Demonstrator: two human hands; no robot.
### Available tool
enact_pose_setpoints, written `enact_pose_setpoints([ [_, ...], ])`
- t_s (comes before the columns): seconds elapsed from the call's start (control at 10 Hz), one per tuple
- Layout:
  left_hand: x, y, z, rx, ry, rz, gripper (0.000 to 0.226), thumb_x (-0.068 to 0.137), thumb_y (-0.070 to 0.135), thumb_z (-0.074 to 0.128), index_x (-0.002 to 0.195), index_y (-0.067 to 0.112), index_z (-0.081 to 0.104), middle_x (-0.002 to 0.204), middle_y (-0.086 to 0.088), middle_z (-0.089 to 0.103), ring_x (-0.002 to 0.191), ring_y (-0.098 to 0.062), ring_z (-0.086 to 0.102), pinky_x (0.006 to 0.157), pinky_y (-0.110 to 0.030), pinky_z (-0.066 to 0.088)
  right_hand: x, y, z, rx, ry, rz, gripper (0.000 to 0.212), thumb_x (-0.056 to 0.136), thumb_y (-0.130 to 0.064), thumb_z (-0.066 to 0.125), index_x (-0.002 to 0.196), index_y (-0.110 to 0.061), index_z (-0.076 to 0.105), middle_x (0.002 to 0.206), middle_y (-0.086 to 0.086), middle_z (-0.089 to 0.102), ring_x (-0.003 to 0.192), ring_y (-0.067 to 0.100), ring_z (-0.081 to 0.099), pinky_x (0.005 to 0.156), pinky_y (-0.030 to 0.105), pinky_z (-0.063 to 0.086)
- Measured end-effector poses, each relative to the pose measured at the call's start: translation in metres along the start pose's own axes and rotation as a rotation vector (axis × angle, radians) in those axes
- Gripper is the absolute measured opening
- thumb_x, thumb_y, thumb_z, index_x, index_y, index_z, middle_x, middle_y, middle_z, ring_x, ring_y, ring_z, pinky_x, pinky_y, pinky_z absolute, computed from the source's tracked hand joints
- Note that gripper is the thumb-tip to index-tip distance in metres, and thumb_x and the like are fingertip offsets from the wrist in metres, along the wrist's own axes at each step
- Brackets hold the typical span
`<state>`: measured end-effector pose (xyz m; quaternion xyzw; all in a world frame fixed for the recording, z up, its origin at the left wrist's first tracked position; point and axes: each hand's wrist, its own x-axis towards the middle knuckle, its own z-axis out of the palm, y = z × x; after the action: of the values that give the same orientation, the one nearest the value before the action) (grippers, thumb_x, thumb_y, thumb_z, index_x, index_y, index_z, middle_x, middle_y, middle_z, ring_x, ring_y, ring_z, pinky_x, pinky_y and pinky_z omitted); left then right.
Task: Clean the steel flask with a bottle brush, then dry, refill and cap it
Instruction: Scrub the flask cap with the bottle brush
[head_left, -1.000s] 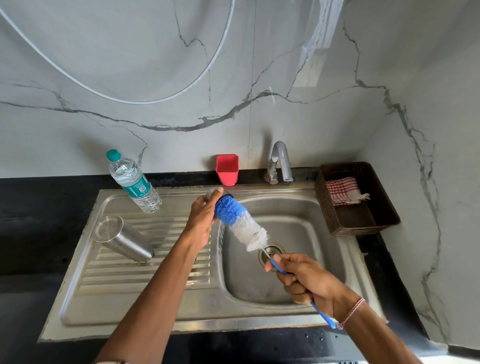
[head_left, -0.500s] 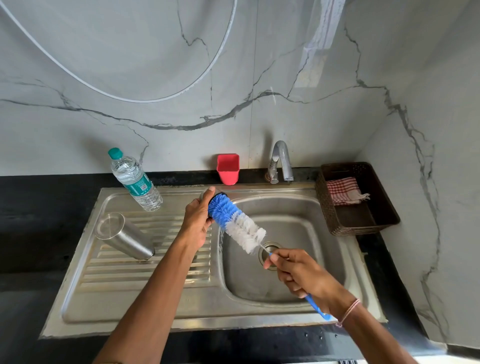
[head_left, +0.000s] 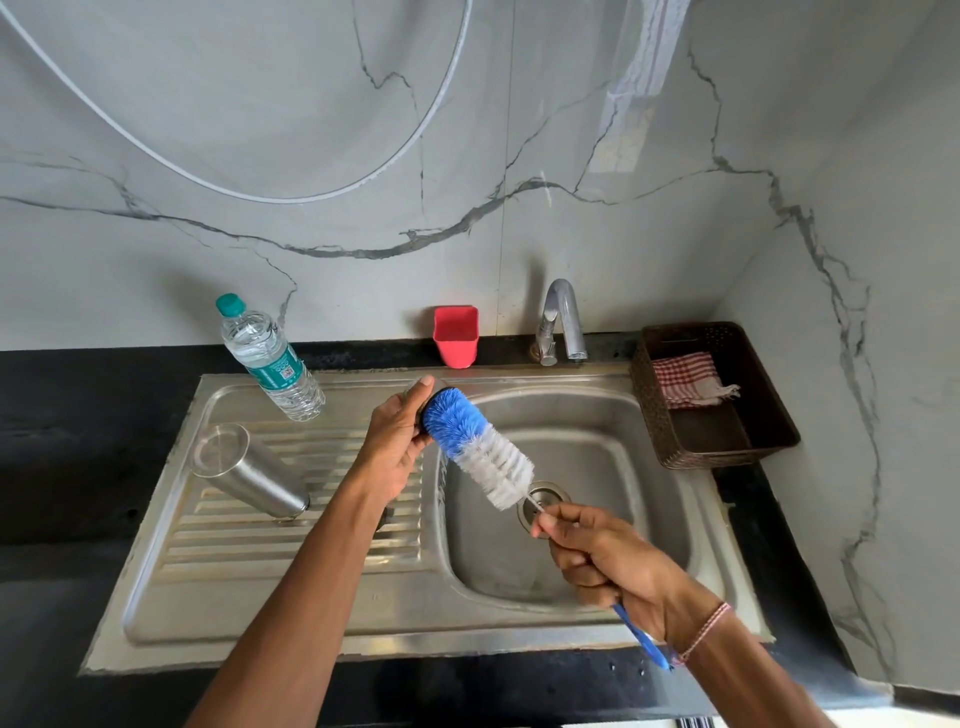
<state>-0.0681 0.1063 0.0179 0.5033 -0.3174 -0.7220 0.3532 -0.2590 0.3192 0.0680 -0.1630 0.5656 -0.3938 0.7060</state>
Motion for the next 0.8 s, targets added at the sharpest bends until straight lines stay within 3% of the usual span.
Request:
enact_pose_setpoints([
  [0.1,0.001,0.006,0.006,0.093,0.071,0.058,0.042,0.089,0.04,0.079,0.112,0.01,0.061,0.088,-0.003,0.076,0.083,-0.015,0.074,0.089,-0.04,0.059,0.002,0.011,-0.003,-1.052,0.372,-0.306,0.015,0.102,-0.036,0.058,0.111,-0.024,0.056,0.069,0.002,0.057,0.049,0.028,0.053,0.046,0.028,0.034],
  [0.2,0.002,0.005,0.009,0.114,0.111,0.054,0.048,0.086,0.042,0.081,0.111,0.012,0.054,0.095,-0.007,0.077,0.088,-0.019,0.076,0.091,-0.044,0.06,0.005,0.02,-0.007,-1.666,0.659,-0.456,0.02,0.094,-0.02,0.061,0.111,-0.027,0.053,0.073,-0.001,0.065,0.055,0.033,0.063,0.045,0.032,0.033],
  [0.3,0.006,0.005,0.008,0.119,0.109,0.042,0.048,0.085,0.044,0.081,0.111,0.012,0.056,0.093,-0.006,0.076,0.085,-0.019,0.074,0.096,-0.048,0.058,0.009,0.016,-0.006,-1.191,0.455,-0.453,0.008,0.103,-0.025,0.052,0.099,-0.028,0.058,0.065,-0.004,0.06,0.058,0.027,0.058,0.056,0.036,0.039],
  [0.4,0.008,0.006,0.003,0.106,0.065,0.032,0.042,0.089,0.043,0.078,0.11,0.01,0.066,0.085,-0.002,0.075,0.082,-0.016,0.072,0.1,-0.05,0.055,0.006,0.011,-0.003,-0.527,0.136,-0.206,0.026,0.106,-0.026,0.051,0.088,-0.02,0.069,0.056,-0.003,0.039,0.043,0.012,0.029,0.041,0.024,0.027],
  [0.5,0.007,0.01,0.001,0.099,0.018,0.057,0.061,0.079,0.051,0.08,0.114,0.003,0.069,0.093,-0.007,0.076,0.088,-0.02,0.07,0.103,-0.052,0.053,-0.003,0.005,-0.006,-0.167,-0.057,-0.022,0.026,0.107,-0.027,0.048,0.099,-0.008,0.066,0.061,0.0,0.03,0.043,0.009,0.014,0.039,0.018,0.011],
  [0.6,0.002,0.014,0.0,0.109,-0.025,0.084,0.089,0.066,0.06,0.082,0.126,-0.004,0.064,0.103,-0.014,0.073,0.095,-0.025,0.069,0.104,-0.054,0.051,-0.008,0.004,-0.011,-0.06,-0.148,0.047,0.026,0.106,-0.027,0.049,0.105,-0.006,0.064,0.062,0.0,0.027,0.042,0.006,0.013,0.035,0.017,0.012],
  [0.7,0.001,0.016,0.0,0.121,-0.044,0.084,0.086,0.066,0.062,0.082,0.123,0.0,0.065,0.102,-0.014,0.071,0.094,-0.025,0.068,0.102,-0.053,0.052,-0.01,0.007,-0.013,-0.11,-0.104,0.057,0.03,0.106,-0.032,0.049,0.106,-0.006,0.065,0.061,0.0,0.029,0.041,0.007,0.016,0.035,0.017,0.018],
  [0.8,0.002,0.011,0.004,0.183,-0.025,0.101,0.063,0.071,0.061,0.081,0.102,0.009,0.063,0.087,-0.007,0.071,0.084,-0.022,0.067,0.091,-0.047,0.054,-0.008,0.01,-0.006,-0.855,0.252,-0.15,0.029,0.101,-0.053,0.051,0.108,-0.026,0.061,0.062,-0.003,0.056,0.048,0.017,0.05,0.051,0.03,0.043],
])
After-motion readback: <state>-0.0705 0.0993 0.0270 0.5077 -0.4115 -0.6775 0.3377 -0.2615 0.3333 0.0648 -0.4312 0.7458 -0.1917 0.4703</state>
